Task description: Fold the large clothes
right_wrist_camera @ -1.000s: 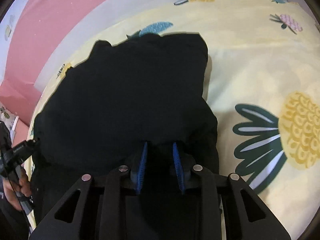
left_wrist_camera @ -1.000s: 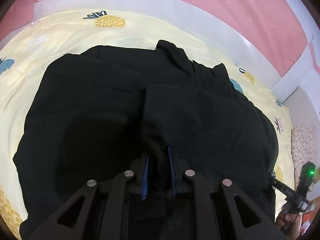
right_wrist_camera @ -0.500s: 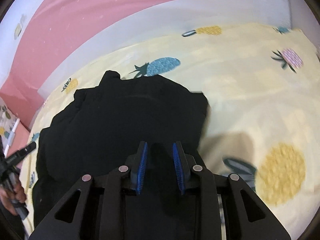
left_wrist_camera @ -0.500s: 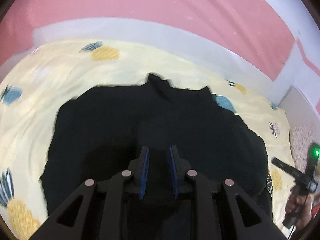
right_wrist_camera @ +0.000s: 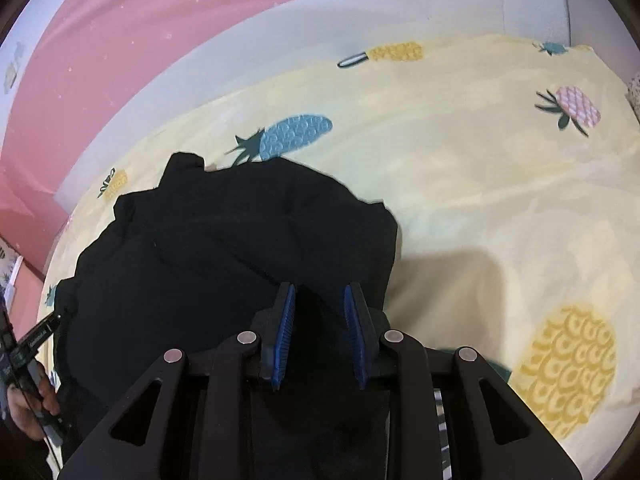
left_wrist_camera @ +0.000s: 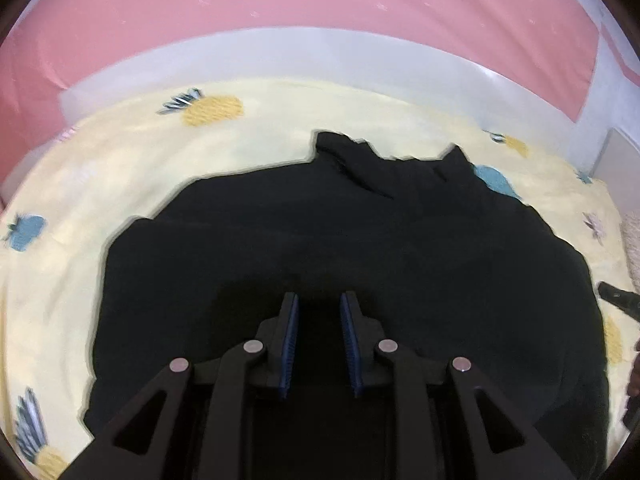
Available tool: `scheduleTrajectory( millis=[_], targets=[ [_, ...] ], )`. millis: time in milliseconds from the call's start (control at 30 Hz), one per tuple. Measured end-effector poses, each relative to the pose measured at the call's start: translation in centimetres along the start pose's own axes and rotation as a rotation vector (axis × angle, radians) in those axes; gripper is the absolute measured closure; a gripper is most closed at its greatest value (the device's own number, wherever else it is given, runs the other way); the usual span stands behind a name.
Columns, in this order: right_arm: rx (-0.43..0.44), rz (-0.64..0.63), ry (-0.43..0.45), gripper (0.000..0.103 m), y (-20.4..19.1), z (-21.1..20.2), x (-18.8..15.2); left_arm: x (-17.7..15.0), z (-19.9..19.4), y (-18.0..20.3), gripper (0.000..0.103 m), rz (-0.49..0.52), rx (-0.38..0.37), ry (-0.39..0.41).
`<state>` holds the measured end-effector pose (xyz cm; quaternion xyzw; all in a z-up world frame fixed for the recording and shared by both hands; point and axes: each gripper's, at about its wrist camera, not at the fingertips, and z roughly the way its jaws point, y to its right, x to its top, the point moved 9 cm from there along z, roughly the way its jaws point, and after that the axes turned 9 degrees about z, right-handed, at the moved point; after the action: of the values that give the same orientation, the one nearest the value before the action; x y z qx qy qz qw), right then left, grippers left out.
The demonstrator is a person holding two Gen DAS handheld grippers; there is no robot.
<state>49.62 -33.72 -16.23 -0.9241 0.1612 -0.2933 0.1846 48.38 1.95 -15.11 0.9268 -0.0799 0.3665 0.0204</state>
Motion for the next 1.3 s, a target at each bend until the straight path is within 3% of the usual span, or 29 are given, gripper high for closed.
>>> scheduleTrajectory(
  millis=[100, 233, 467, 567, 667, 767, 867, 1000, 1100, 1300],
  targets=[
    [-0.012, -0.027, -0.039, 0.076, 0.3, 1.0, -1.1, -1.0, 0.7, -2.6, 0.079, -0.051, 0.02, -0.032],
    [-0.031, -0.037, -0.074, 0.076, 0.4, 2.3, -2.6, -3.0, 0.7, -2.8, 0.079, -0.036, 0.028, -0.073],
    [0.055, -0.064, -0.01, 0.076, -2.7, -2.9, -3.7, -3.6, -6.2, -0.2, 0.078, -0.028, -0.082, 0.062],
    [0.058, -0.11, -0.055, 0.076, -3.6, -2.2, -5.9, -5.3, -4.2, 0.5, 0.078, 0.024, -0.055, -0.004],
    [0.022, -0.117, -0.126, 0.076, -3.3, 0.2, -7.3, -6.8, -0.9, -0.5, 0.078, -0.036, -0.059, -0.098],
    [0.006, -0.122, -0.122, 0.076, -3.4, -0.2, -7.2, -6.8, -0.8, -0.6, 0.078, -0.066, -0.066, -0.117],
    [0.017, -0.105, -0.115, 0.075, -3.7, -2.2, -7.2, -6.6, -3.2, -0.4, 0.078, -0.062, -0.073, -0.1],
    [0.046, -0.115, -0.079, 0.06, -3.9, -6.8, -8.3, -7.4, -7.9, -0.2, 0.078, -0.043, -0.079, -0.059],
    [0.066, -0.119, -0.067, 0.059, -4.3, -10.6, -10.2, -8.4, -11.2, 0.2, 0.077, -0.038, -0.082, -0.043],
    [0.1, -0.122, -0.063, 0.059, -4.3, -16.6, -15.1, -11.8, -17.8, 0.8, 0.06, -0.033, -0.054, -0.017]
  ],
)
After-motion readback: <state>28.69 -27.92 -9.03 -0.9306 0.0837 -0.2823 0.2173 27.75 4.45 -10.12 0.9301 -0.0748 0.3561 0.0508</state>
